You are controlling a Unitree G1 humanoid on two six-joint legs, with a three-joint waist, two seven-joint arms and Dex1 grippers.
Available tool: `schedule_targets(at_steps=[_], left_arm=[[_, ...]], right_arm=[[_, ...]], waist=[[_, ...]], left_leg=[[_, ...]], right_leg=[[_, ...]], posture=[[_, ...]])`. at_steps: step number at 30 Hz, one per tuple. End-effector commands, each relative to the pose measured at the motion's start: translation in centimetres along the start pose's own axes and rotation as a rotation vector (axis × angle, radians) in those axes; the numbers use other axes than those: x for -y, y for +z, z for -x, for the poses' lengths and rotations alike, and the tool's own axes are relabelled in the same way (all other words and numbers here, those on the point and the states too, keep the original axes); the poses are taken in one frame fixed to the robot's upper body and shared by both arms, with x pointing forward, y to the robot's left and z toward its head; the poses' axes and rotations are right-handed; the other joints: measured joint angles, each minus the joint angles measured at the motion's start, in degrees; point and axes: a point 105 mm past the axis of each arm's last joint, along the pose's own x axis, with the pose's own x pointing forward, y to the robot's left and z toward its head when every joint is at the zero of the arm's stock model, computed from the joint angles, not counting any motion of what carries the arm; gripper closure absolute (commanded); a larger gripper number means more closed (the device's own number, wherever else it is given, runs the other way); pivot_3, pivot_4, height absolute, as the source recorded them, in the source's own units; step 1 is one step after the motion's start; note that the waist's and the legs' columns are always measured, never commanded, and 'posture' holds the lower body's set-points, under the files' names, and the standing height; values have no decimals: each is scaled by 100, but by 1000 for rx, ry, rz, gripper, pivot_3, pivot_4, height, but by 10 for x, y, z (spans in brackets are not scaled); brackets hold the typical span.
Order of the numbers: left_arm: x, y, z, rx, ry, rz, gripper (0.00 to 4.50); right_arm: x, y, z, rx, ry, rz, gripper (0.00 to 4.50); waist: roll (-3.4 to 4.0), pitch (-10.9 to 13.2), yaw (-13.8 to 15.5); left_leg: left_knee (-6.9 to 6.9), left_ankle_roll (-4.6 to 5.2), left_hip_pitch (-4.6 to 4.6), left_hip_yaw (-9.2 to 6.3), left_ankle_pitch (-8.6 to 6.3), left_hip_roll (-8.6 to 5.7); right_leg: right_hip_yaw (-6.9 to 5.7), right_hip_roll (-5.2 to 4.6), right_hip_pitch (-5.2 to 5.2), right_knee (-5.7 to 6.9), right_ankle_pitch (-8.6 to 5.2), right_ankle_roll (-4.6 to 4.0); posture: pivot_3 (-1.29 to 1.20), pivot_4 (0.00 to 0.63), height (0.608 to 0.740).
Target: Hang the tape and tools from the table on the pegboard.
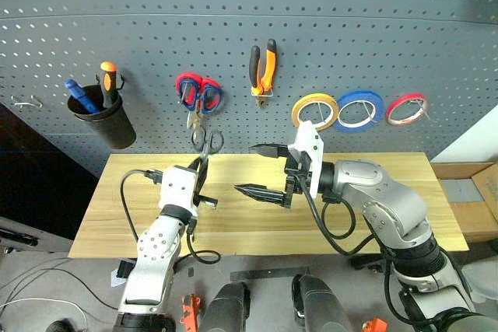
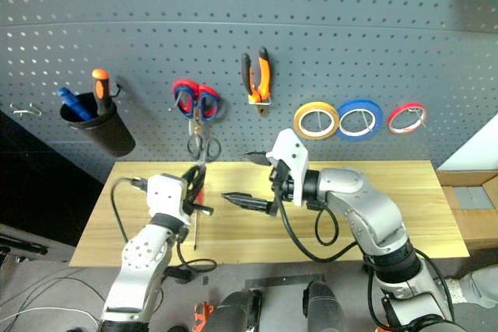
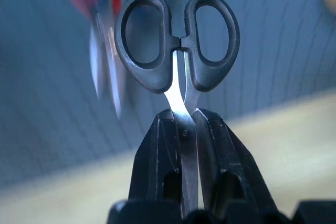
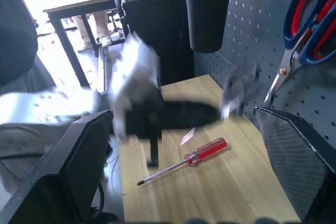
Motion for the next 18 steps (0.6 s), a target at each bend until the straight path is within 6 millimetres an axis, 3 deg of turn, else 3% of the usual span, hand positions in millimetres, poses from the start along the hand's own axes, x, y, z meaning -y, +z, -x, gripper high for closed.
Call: schedule_targets(at_steps=[1, 7, 15, 18], left_arm=[[3, 31, 2, 109, 15, -58, 4350], [-5, 40, -3, 129, 108, -39, 4350], [-11, 34, -18, 97, 148, 25, 4350], [-10, 33, -18, 98, 142, 37, 4350]], right_arm=[[-3, 15, -3, 51, 33, 57, 0], [-4, 24, -6, 116, 62, 48, 0], [43, 45, -8, 224, -225, 79, 0], [46, 44, -8, 219, -247, 86, 0]], waist=[[0, -9, -1], [-1, -21, 3], [-2, -75, -6], [2, -103, -11]], left_leg=[[0, 0, 0, 3, 0, 0], [3, 1, 4, 5, 1, 5], [17, -2, 6, 10, 4, 3], [15, -20, 6, 10, 14, 3]], right_leg=[[1, 1, 0, 0, 1, 2], [0, 13, -1, 5, 3, 2], [4, 17, 0, 12, 16, 0], [5, 18, -1, 13, 18, -3]], posture=[[-39, 150, 740], [-31, 142, 740], [-56, 137, 740], [-61, 137, 740]])
